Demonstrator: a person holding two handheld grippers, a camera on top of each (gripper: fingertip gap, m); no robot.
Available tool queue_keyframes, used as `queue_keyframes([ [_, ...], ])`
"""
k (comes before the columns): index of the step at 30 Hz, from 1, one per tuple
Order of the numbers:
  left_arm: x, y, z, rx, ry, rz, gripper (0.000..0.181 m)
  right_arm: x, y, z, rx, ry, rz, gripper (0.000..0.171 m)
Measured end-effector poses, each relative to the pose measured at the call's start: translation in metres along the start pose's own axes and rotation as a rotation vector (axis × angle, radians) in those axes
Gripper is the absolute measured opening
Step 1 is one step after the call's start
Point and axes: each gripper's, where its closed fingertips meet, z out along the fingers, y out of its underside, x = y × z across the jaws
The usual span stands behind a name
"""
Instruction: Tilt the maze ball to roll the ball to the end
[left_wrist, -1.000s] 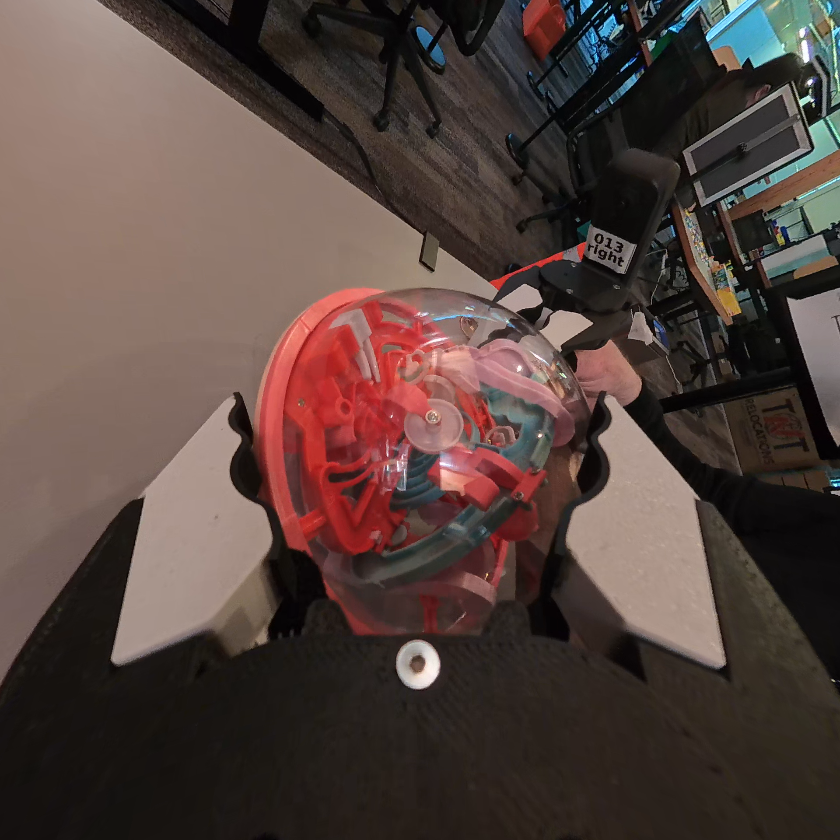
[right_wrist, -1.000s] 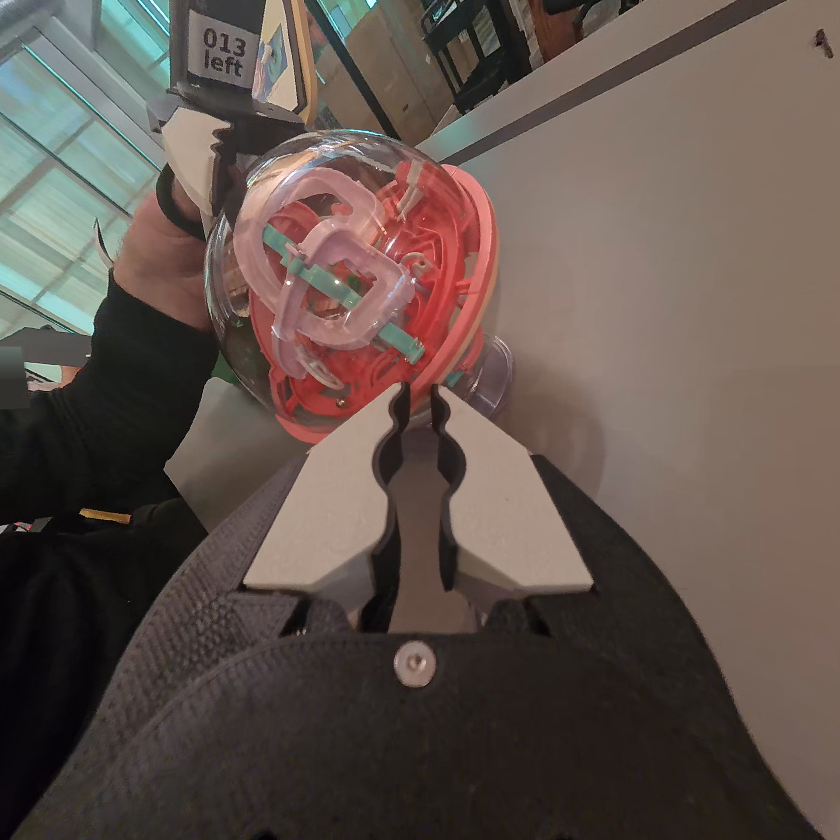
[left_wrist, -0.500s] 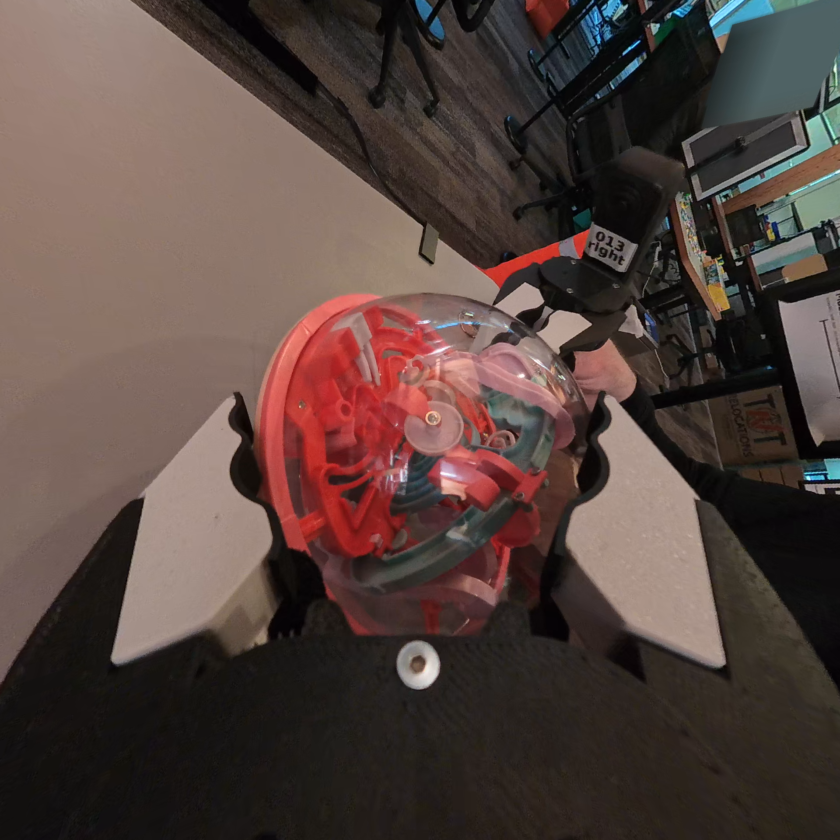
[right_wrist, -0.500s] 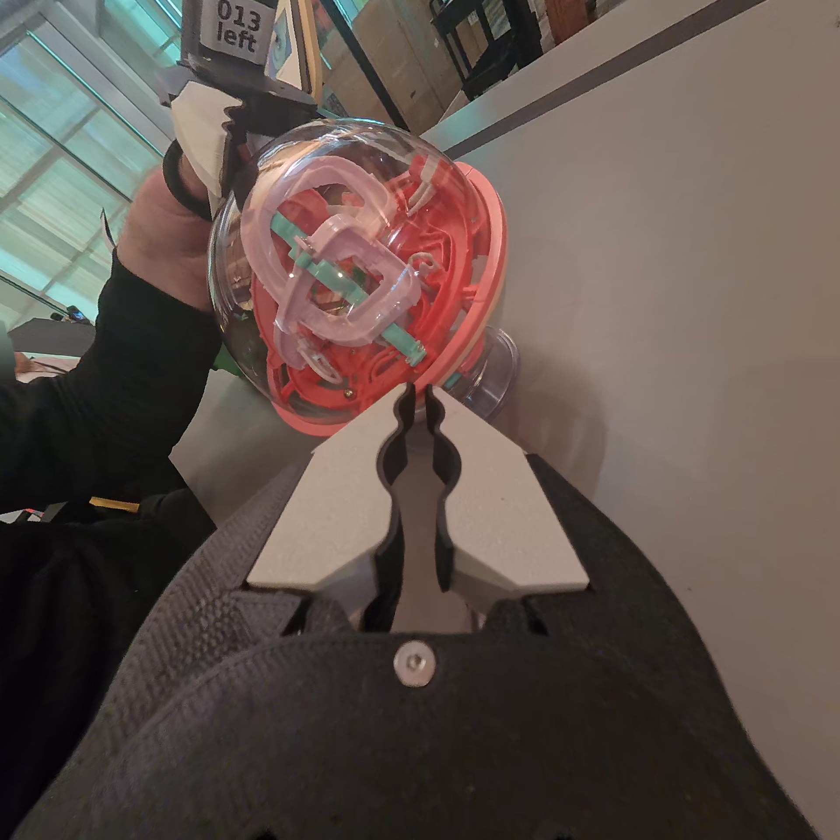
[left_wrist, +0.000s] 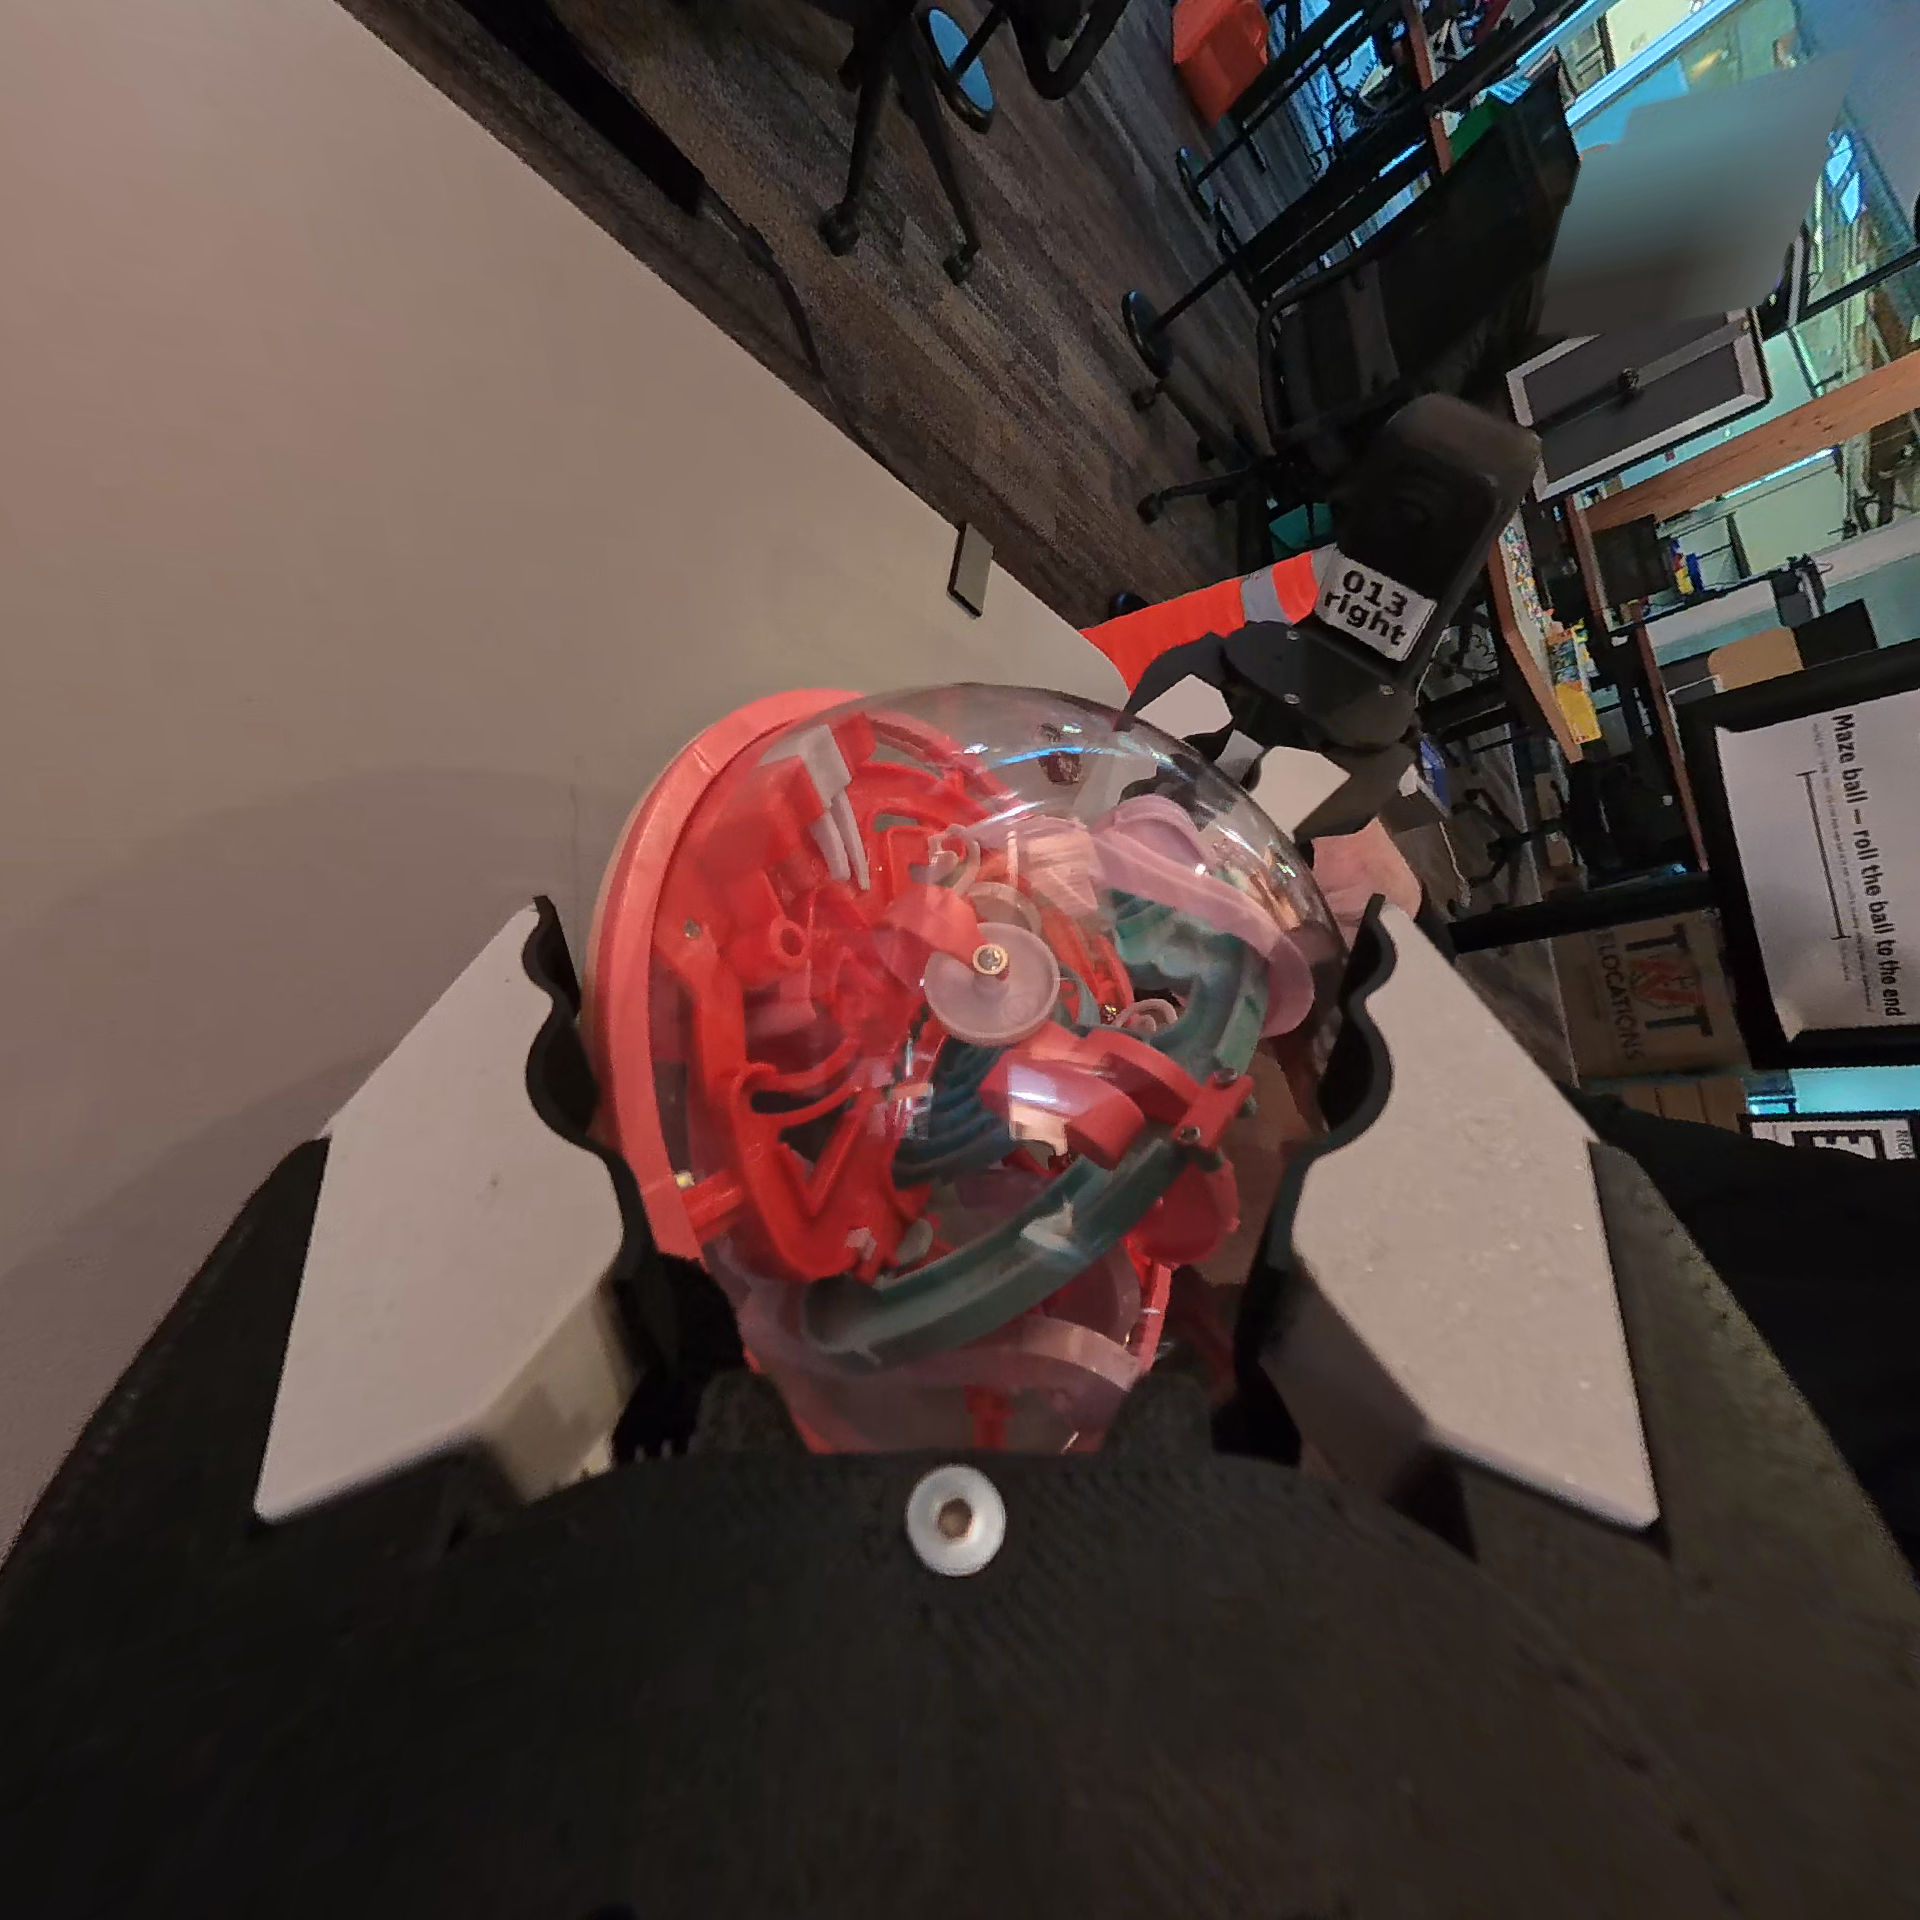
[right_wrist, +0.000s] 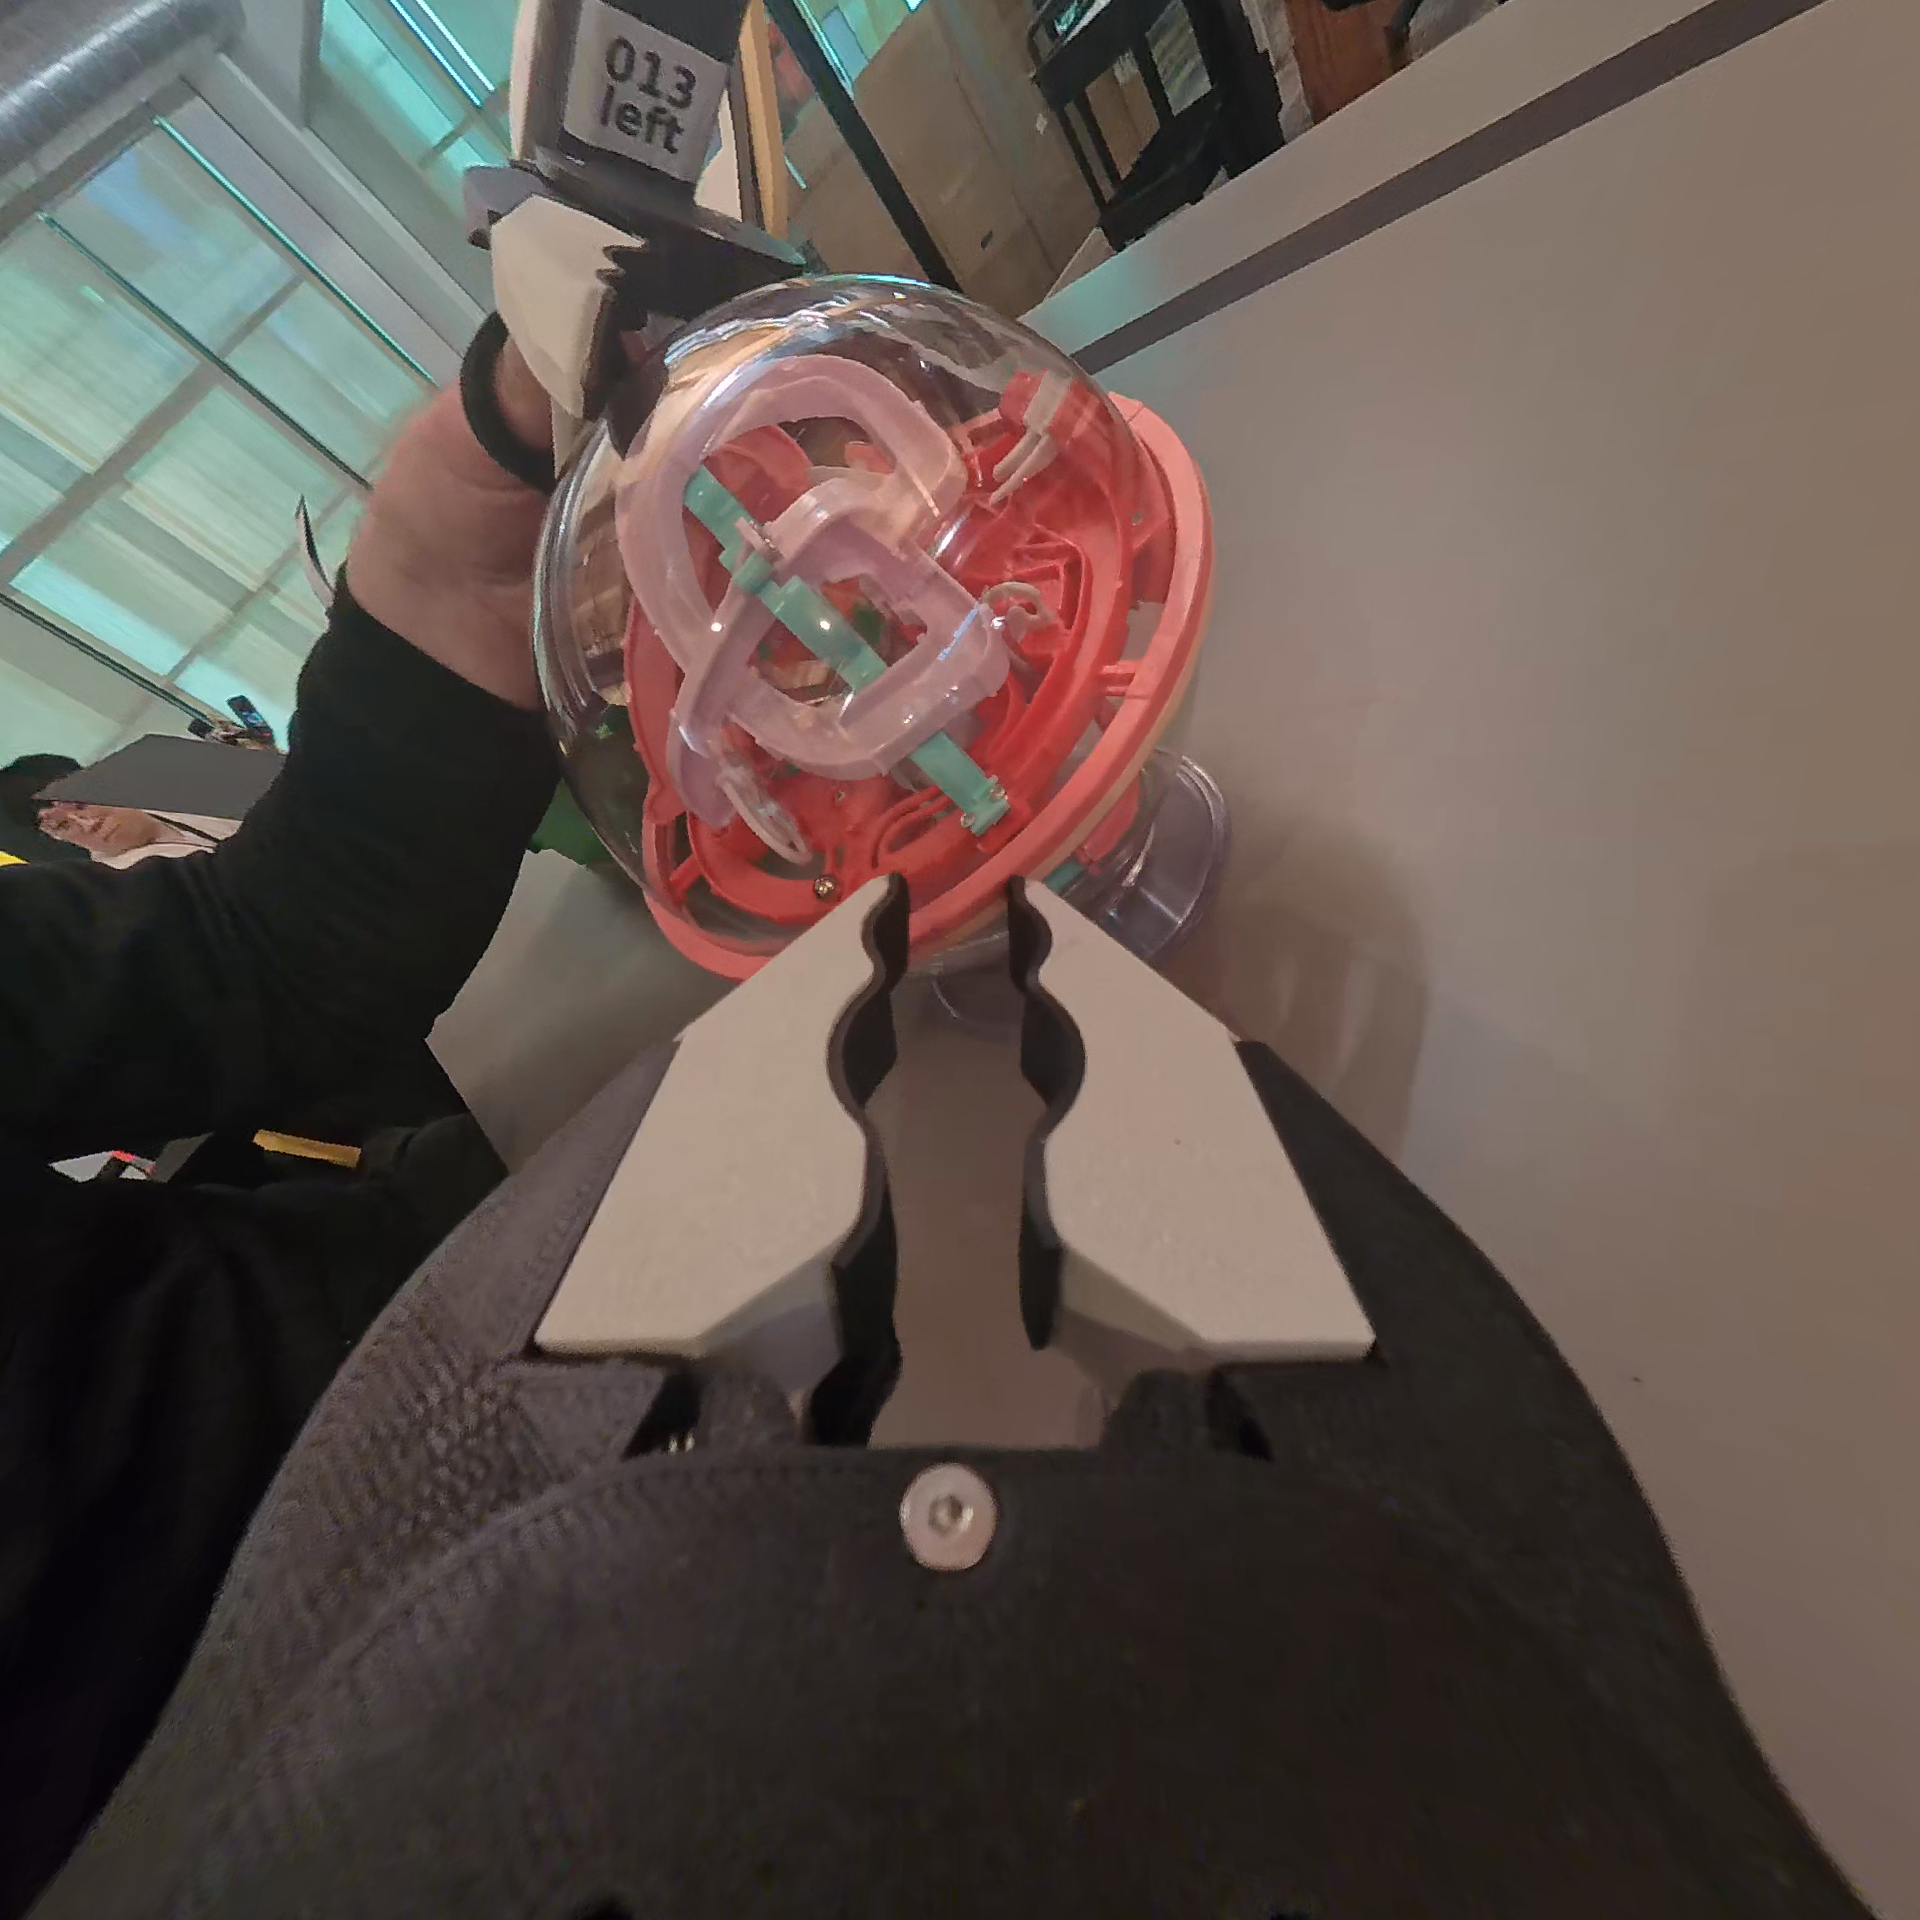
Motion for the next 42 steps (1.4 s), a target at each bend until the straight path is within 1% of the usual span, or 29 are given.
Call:
queue_keyframes([
  [8,-0.002,0.000,0.001,-0.018,0.027,-0.053,0.140,-0.004,0.000,-0.001,-0.011,0.006,-0.020,0.024],
  [22,-0.008,-0.001,0.003,-0.037,0.094,-0.154,0.140,-0.005,-0.005,-0.002,0.015,0.029,-0.012,0.024],
  [29,-0.012,-0.004,0.003,-0.040,0.119,-0.191,0.140,-0.008,-0.009,-0.001,0.036,0.026,-0.011,0.036],
  [42,-0.016,-0.007,0.004,-0.037,0.163,-0.244,0.139,-0.007,-0.014,-0.001,0.046,0.061,-0.029,0.036],
])
